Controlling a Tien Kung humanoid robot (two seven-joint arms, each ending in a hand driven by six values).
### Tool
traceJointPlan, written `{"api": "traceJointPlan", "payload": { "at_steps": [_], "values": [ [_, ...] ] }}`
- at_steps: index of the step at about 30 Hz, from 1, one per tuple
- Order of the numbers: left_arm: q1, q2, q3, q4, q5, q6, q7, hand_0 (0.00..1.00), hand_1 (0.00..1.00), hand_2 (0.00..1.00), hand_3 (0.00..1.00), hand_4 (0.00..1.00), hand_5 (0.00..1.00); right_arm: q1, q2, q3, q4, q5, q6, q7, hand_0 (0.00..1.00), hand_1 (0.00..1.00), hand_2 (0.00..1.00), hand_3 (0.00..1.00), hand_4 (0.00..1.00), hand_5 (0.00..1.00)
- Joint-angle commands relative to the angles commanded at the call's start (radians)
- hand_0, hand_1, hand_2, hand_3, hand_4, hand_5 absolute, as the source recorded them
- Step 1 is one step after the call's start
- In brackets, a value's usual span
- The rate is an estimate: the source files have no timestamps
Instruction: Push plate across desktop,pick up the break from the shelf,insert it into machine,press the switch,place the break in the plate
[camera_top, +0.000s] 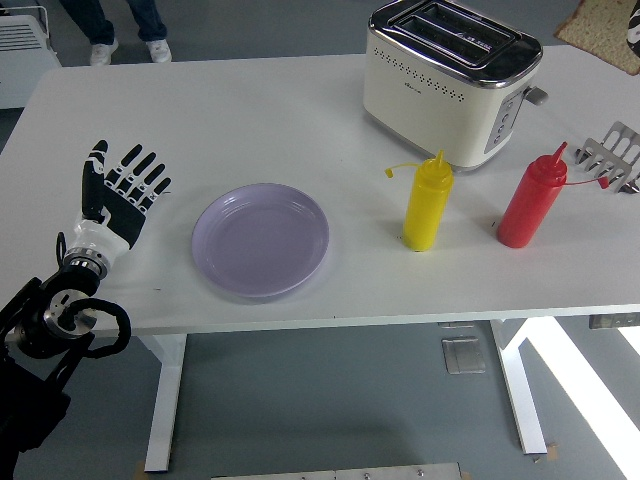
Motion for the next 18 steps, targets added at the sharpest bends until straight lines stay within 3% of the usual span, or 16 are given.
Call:
{"api": "traceJointPlan", "payload": {
  "at_steps": [9,18],
  "values": [
    [0.079,0.043,-0.150,-0.063,0.027,0.003,0.003,0.773,0.713,0.670,0.678,0.675,0.816,0.124,-0.038,-0.092,0.034,0.151,-0.030,-0.127,0.580,0.569,0.536,0.396,0.166,0.002],
    [0.160,0.060,-0.277,-0.125,0.049,0.006,0.009,0.773,0.712,0.669,0.677,0.675,0.813,0.265,-0.016,-0.216,-0.014,0.255,-0.045,-0.209,0.570,0.564,0.537,0.397,0.166,0.002]
  ]
}}
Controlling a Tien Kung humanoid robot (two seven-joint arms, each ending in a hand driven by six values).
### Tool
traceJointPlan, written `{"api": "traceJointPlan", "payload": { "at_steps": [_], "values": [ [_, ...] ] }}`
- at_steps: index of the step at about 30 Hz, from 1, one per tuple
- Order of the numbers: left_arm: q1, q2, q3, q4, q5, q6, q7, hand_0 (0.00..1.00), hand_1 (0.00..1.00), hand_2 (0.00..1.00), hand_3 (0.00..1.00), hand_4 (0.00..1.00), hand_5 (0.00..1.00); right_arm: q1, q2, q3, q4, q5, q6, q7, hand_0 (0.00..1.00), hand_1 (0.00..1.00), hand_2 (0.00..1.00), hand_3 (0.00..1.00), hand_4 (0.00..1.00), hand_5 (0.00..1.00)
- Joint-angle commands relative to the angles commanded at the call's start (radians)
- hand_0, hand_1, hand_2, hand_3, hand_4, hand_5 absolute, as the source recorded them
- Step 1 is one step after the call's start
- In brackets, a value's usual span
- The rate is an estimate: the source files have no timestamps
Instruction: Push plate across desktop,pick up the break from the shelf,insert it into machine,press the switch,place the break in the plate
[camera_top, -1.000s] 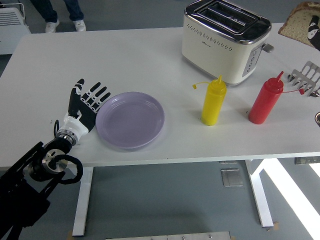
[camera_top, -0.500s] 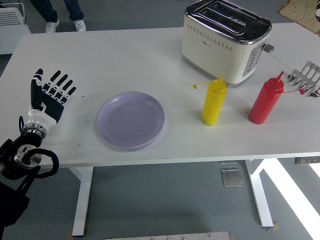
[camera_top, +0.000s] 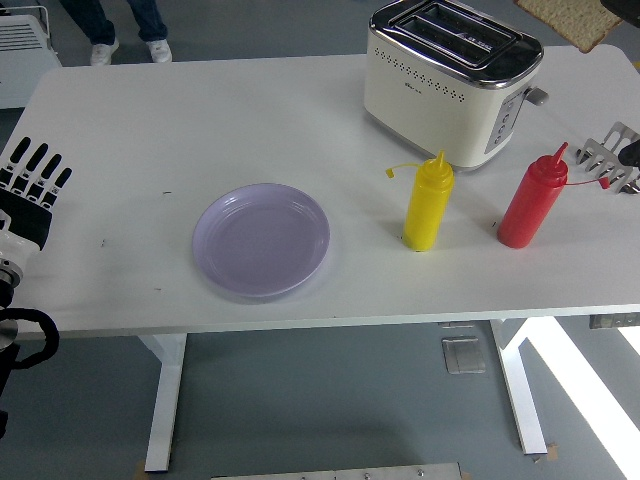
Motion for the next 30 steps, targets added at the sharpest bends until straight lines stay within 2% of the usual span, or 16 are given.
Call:
{"api": "traceJointPlan", "payload": {
  "at_steps": [9,14,19,25,30],
  "values": [
    [0.061,0.015,-0.114,-0.039,0.024,0.001,0.004,0.773,0.711,0.669,0.675,0.676,0.812,0.109,0.052,-0.095,-0.081,0.042,-0.003,-0.035,0.570,0.564,0.537,0.399,0.166,0.002],
    [0.086,0.022,-0.164,-0.059,-0.031,-0.008,0.022,0.773,0.703,0.664,0.670,0.676,0.813,0.164,0.082,-0.138,-0.133,0.064,-0.002,-0.038,0.568,0.561,0.537,0.400,0.167,0.002],
    [0.092,0.021,-0.199,-0.062,-0.129,-0.024,0.056,0.769,0.701,0.660,0.663,0.678,0.812,0.222,0.117,-0.177,-0.190,0.085,-0.002,-0.044,0.567,0.560,0.537,0.399,0.172,0.002],
    [0.087,0.014,-0.212,-0.054,-0.242,-0.031,0.084,0.763,0.695,0.656,0.661,0.679,0.813,0.291,0.160,-0.229,-0.259,0.112,0.003,-0.062,0.565,0.560,0.537,0.399,0.167,0.002],
    [0.081,0.011,-0.211,-0.042,-0.296,-0.033,0.094,0.760,0.695,0.653,0.658,0.680,0.809,0.342,0.198,-0.275,-0.319,0.148,0.001,-0.073,0.563,0.560,0.537,0.399,0.170,0.002]
  ]
}}
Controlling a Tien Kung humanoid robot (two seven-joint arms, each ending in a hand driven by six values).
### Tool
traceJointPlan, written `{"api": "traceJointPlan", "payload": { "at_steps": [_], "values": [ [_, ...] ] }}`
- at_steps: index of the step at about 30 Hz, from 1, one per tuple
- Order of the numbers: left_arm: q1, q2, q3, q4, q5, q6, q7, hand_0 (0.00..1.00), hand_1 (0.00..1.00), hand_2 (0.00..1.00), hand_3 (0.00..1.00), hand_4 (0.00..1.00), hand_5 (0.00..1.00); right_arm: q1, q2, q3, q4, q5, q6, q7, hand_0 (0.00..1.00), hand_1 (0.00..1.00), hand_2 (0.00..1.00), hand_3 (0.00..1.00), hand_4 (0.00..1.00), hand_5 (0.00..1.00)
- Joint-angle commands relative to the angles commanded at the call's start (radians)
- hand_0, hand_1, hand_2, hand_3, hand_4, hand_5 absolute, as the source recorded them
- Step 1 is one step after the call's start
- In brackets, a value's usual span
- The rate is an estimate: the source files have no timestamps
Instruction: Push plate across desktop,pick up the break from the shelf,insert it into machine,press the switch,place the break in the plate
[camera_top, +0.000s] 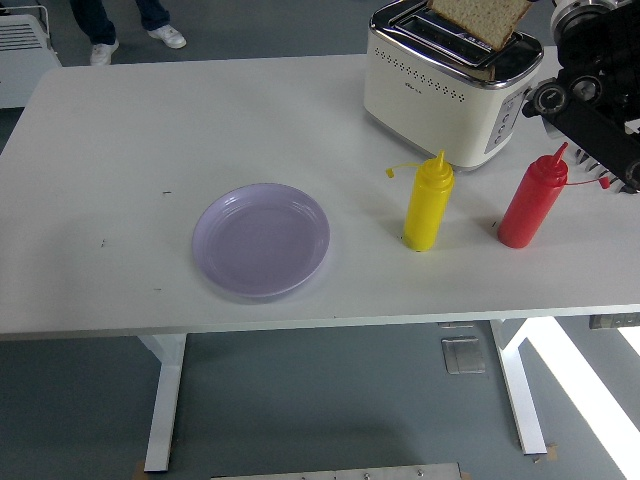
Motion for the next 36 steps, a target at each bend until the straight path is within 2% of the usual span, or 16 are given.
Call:
{"api": "traceJointPlan", "payload": {
  "at_steps": [6,17,28,29,34,36],
  "values": [
    [-0.009,-0.003,0.001,0.018,-0.035,-0.002,0.009,0.759,0.694,0.652,0.659,0.684,0.813,0.049,0.045,-0.043,-0.076,0.038,-0.007,-0.010,0.562,0.560,0.536,0.397,0.174,0.002],
    [-0.017,0.000,0.007,0.019,-0.035,-0.001,0.005,0.757,0.692,0.649,0.654,0.692,0.819,0.099,0.101,-0.119,-0.208,0.046,-0.018,-0.024,0.562,0.559,0.538,0.397,0.176,0.002],
    [-0.030,0.001,0.021,0.016,-0.034,0.000,0.004,0.757,0.692,0.647,0.655,0.694,0.819,0.136,0.149,-0.219,-0.317,0.022,0.007,-0.018,0.563,0.562,0.542,0.403,0.175,0.002],
    [-0.031,0.001,0.023,0.016,-0.035,-0.001,0.004,0.756,0.692,0.647,0.656,0.695,0.820,0.136,0.151,-0.225,-0.324,0.025,0.012,-0.013,0.576,0.569,0.568,0.490,0.198,0.002],
    [-0.036,-0.002,0.034,0.013,-0.050,-0.002,0.008,0.756,0.692,0.647,0.656,0.695,0.820,0.136,0.161,-0.247,-0.355,0.029,0.033,0.007,0.576,0.569,0.568,0.490,0.198,0.002],
    [-0.039,-0.004,0.039,0.012,-0.056,-0.002,0.010,0.756,0.691,0.647,0.655,0.696,0.822,0.135,0.164,-0.253,-0.364,0.026,0.035,0.011,0.584,0.578,0.575,0.527,0.230,0.002]
  ]
}}
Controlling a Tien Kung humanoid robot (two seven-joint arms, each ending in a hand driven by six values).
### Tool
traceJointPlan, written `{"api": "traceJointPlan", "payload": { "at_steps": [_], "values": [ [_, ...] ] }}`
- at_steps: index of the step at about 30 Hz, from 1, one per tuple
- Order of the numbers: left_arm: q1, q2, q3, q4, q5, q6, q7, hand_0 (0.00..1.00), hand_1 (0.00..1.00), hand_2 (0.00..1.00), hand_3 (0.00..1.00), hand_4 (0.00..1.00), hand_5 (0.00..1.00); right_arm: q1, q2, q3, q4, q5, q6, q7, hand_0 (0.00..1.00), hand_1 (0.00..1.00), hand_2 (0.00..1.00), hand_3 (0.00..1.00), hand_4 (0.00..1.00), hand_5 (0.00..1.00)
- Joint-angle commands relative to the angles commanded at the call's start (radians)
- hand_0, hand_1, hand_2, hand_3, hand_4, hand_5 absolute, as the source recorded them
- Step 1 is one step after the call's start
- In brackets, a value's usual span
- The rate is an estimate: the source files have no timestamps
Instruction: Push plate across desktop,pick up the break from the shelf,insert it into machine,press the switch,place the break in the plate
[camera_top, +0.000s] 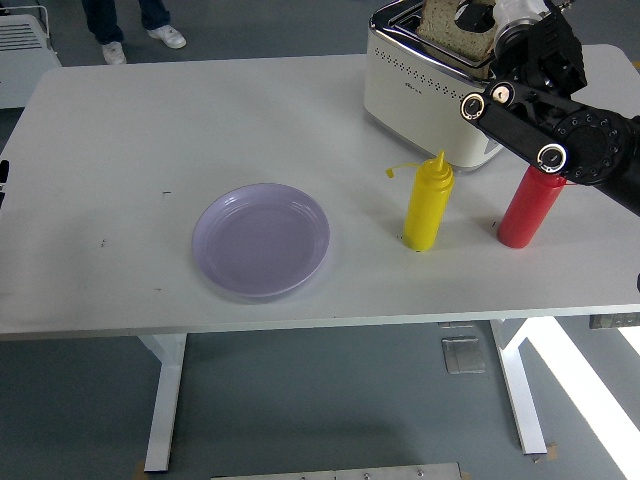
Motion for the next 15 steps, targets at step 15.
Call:
{"api": "traceJointPlan", "payload": {
  "at_steps": [15],
  "values": [
    [-0.016,-0.007,0.037,-0.005,-0.017,0.000,0.002,0.756,0.692,0.647,0.656,0.696,0.823,-0.008,0.022,-0.031,-0.065,0.033,0.057,0.053,0.635,0.664,0.678,0.649,0.494,0.002]
  ]
}}
